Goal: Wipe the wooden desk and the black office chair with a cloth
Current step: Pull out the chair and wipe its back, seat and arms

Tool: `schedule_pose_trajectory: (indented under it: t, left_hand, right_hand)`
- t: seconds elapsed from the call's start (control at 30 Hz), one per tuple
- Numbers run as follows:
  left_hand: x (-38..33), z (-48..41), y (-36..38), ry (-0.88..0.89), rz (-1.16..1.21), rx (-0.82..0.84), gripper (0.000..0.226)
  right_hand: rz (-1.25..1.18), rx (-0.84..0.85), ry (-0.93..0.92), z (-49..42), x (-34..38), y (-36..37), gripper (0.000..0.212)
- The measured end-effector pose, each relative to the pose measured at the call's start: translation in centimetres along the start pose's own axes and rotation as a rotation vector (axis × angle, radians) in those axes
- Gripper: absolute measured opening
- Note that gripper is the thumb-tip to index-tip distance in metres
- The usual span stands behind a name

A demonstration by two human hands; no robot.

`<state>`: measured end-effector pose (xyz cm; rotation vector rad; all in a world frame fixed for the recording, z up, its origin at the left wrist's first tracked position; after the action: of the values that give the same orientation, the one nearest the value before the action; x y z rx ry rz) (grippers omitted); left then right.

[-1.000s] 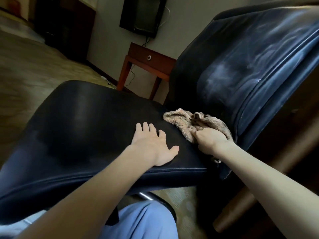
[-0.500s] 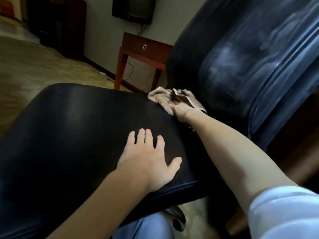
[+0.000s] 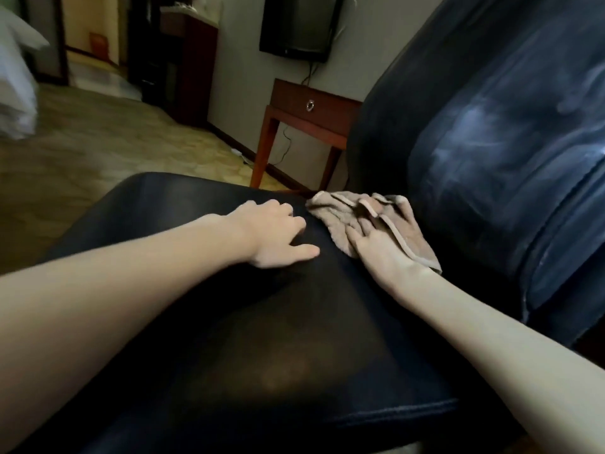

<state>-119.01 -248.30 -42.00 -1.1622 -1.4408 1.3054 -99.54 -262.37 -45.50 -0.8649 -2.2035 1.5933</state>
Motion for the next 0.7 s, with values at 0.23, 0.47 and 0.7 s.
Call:
schedule_pose_trajectory:
  t: [0.23,0.47,0.7]
  left_hand:
    - [4.0,-2.1,5.7,-0.045,0.112,0.164,0.079]
    - [3.9,-2.4,6.5,0.008,0.071,0.134,0.081]
    - [4.0,-2.7,6.8,0.013,0.088,0.108,0.082]
  right_hand:
    - [0.002,0.058,0.053,-1.3,-1.4,0.7,0.061]
    - [0.091,-0.111,0.012,-6.3,1.4,-2.6,0.047]
    - [0.012,0.092,0.050,-15.8,1.5,2.4,0.056]
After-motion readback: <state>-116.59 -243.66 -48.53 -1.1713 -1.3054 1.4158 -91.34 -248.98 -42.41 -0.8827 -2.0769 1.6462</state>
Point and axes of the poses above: each hand's wrist, its own z-axis away from the middle knuckle, its own y-axis out of the palm, x = y × z, the point moved 4 cm from there along -z, towards the middle knuckle, and after that the axes turned 2 degrees about -x, right-handed, at the moved point
